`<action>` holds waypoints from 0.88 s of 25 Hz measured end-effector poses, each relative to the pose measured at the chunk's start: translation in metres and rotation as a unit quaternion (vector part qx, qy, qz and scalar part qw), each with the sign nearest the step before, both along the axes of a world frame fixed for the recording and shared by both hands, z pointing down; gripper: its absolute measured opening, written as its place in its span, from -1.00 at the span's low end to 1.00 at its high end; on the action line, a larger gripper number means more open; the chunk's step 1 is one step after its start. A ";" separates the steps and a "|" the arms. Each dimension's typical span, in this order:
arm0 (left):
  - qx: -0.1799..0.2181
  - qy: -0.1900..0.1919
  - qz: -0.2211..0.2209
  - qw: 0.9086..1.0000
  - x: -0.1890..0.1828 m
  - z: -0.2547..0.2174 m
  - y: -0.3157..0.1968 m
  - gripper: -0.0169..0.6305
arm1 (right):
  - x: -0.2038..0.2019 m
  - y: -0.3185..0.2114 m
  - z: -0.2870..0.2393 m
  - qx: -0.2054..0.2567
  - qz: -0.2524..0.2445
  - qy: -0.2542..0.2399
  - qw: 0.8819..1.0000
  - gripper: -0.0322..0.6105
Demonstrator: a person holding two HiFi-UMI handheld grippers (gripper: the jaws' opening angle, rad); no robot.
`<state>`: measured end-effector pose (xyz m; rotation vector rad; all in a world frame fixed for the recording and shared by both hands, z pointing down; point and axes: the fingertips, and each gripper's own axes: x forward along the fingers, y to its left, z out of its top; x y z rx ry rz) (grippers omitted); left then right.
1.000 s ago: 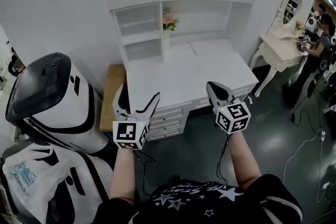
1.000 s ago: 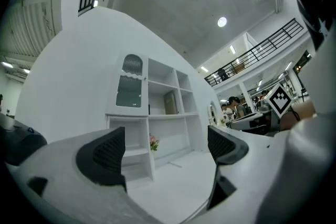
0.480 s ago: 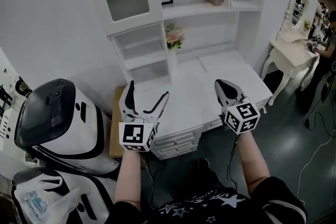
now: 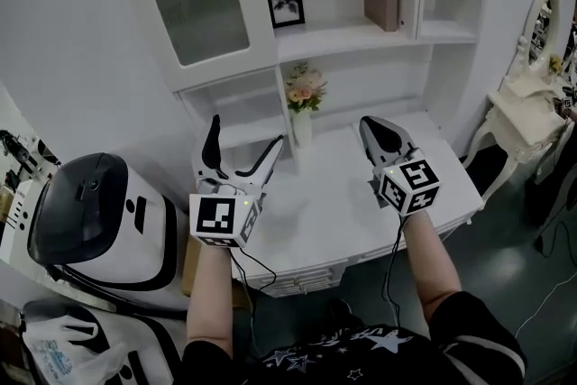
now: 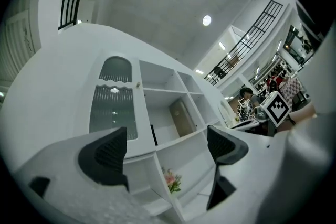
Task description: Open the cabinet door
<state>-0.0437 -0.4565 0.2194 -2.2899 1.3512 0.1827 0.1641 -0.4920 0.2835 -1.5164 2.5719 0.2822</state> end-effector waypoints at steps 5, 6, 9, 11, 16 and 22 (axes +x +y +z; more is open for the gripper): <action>0.023 -0.005 -0.010 1.000 0.017 -0.029 -0.046 0.54 | 0.012 -0.053 -0.019 0.018 -0.018 0.003 1.000 -0.88; 0.029 -0.007 -0.013 0.999 0.020 -0.036 -0.054 0.54 | 0.013 -0.062 -0.022 0.020 -0.021 0.003 1.000 -0.88; 0.051 -0.008 -0.024 0.998 0.026 -0.062 -0.079 0.54 | 0.011 -0.087 -0.031 0.028 -0.036 0.009 0.999 -0.88; 0.068 -0.003 -0.032 0.997 0.028 -0.081 -0.094 0.54 | 0.009 -0.101 -0.041 0.038 -0.044 0.014 0.998 -0.88; 0.108 0.011 -0.051 0.993 0.031 -0.128 -0.124 0.54 | 0.012 -0.130 -0.076 0.067 -0.057 0.010 0.996 -0.88; 0.158 0.014 -0.085 0.984 0.028 -0.182 -0.154 0.26 | 0.004 -0.150 -0.100 0.093 -0.078 0.028 0.992 -0.88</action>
